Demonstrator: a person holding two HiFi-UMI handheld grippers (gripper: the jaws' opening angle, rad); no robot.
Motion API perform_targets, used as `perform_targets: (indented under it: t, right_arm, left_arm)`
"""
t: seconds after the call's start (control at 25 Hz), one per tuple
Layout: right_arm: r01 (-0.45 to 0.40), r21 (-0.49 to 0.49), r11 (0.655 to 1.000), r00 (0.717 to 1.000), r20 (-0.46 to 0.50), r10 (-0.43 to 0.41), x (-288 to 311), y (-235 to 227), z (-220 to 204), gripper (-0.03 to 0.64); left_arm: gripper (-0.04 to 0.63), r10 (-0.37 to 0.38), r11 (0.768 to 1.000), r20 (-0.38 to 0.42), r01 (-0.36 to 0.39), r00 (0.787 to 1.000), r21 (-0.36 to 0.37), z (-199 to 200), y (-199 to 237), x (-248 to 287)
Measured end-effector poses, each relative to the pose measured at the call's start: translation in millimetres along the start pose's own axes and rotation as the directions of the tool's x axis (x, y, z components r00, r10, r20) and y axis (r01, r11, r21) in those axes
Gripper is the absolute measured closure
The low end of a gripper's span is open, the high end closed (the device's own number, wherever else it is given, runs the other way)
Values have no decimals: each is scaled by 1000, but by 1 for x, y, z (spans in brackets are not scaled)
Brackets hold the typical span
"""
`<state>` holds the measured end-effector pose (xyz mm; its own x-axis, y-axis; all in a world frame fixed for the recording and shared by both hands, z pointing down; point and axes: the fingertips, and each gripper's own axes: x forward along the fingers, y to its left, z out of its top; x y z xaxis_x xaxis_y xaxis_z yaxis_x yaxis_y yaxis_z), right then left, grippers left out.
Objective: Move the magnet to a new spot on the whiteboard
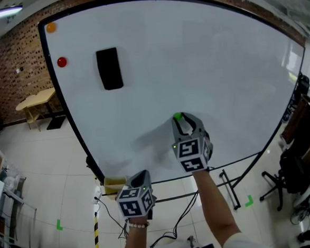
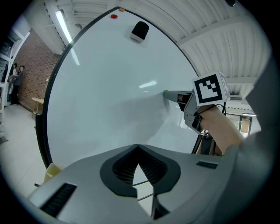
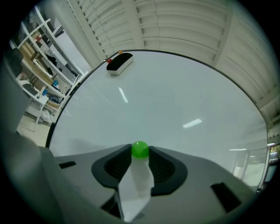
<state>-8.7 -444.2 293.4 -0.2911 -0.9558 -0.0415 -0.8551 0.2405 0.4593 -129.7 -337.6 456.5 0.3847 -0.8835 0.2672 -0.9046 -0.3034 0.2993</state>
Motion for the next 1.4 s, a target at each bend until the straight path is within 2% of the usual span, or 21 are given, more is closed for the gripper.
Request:
perform_targets:
  t: [0.24, 0.6, 0.88, 1.08, 1.4]
  right_arm:
    - [-2, -22, 1000, 1000, -6, 2, 1, 2, 2, 488]
    - [-3, 33, 999, 1000, 19, 2, -24, -13, 9, 488]
    - [-62, 230, 971, 997, 56, 51, -74, -46, 1, 487]
    - [-39, 329, 944, 999, 8, 38, -112, -69, -42, 486]
    - [34, 450, 892, 985, -166, 46, -152, -65, -150, 486]
  left_arm:
    - [600, 0, 1000, 3, 0, 1000, -4, -1, 4, -4]
    - [600, -18, 1000, -7, 18, 1000, 4, -4, -5, -4]
    - [600, -55, 998, -20, 55, 998, 17, -10, -18, -1]
    - [600, -83, 996, -33, 84, 996, 29, -12, -33, 9]
    - [600, -107, 993, -26, 108, 994, 45, -13, -52, 21]
